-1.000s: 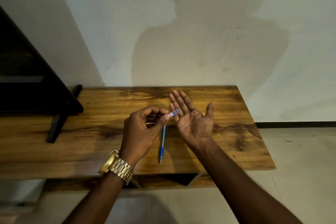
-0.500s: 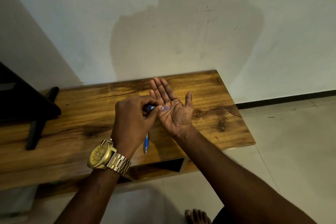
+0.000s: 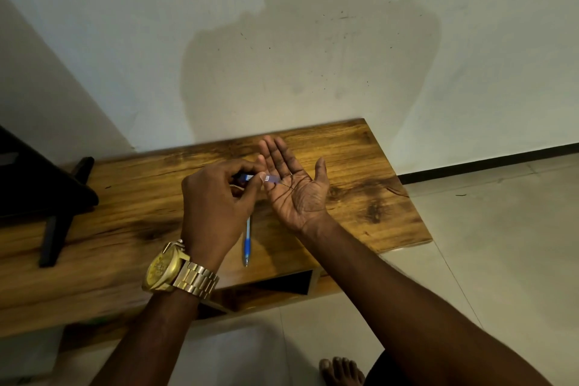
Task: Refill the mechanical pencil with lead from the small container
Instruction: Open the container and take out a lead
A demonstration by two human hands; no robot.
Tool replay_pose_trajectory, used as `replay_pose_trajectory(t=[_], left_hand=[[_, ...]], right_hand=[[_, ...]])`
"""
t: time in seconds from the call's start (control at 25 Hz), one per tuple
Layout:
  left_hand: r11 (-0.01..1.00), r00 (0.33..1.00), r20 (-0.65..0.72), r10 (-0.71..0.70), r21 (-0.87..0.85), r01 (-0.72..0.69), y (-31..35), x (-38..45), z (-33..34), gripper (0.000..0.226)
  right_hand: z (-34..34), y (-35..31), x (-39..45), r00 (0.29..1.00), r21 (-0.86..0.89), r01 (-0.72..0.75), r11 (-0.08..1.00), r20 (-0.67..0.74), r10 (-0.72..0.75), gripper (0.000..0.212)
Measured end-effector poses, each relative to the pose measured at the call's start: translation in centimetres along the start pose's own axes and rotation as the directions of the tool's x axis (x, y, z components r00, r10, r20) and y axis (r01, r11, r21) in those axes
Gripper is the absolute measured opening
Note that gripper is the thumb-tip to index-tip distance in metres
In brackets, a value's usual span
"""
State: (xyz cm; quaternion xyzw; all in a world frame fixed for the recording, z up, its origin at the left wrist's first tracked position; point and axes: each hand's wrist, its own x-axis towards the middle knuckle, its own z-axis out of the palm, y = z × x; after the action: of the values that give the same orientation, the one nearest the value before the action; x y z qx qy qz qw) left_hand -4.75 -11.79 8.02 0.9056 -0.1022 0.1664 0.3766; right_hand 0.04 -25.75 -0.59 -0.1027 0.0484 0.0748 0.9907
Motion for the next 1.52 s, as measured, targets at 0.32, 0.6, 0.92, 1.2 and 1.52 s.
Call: replay_pose_trajectory(t=[0.32, 0.6, 0.92, 1.2, 1.52], left_hand=[[0.946, 0.965, -0.048, -0.259, -0.215, 0.244, -4.3, -0.1, -0.2, 0.009], [0.823, 0.837, -0.031, -0.546, -0.204, 0.529, -10.9, -1.2, -0.4, 0.012], [0.881, 0.904, -0.077, -0.420, 0.204, 0.426, -13.1, -2.6, 1.5, 0.008], [0.962, 0.963, -0.099, -0.252, 0.086, 0.260, -12.0, -2.0, 1.2, 0.033], [0.996, 0.998, -0.013, 0.055, 0.069, -0.054, -6.8, -1.9, 2.6, 0.023]], right_hand=[[0.5, -1.4, 0.0, 0.996, 0.015, -0.009, 1.000, -0.088, 0.011, 0.104], [0.5, -2.7, -0.2, 0.993, -0.059, 0.012, 0.998, -0.119, -0.019, 0.104], [0.9, -2.4, -0.3, 0.987, -0.087, 0.021, 0.996, -0.157, -0.034, 0.098], [1.3, -2.0, -0.6, 0.986, -0.119, -0.012, 0.993, -0.167, -0.008, 0.097], [1.5, 0.1, -1.0, 0.985, -0.203, -0.155, 0.967, -0.111, 0.134, 0.102]])
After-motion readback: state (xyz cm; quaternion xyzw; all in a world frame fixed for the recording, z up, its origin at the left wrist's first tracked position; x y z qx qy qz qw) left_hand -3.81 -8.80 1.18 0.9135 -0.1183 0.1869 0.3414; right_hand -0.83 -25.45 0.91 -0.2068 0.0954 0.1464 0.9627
